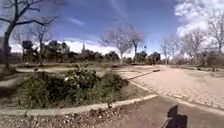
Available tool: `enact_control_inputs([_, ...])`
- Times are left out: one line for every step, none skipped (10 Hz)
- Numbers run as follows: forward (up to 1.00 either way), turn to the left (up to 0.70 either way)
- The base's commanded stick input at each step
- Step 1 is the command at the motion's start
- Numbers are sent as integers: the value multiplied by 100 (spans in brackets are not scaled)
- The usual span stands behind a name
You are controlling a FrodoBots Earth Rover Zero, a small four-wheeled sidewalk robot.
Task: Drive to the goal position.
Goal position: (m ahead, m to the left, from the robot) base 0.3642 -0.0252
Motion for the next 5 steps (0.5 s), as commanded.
enact_control_inputs([0, 100])
enact_control_inputs([0, 100])
enact_control_inputs([0, 100])
enact_control_inputs([0, 100])
enact_control_inputs([0, 100])
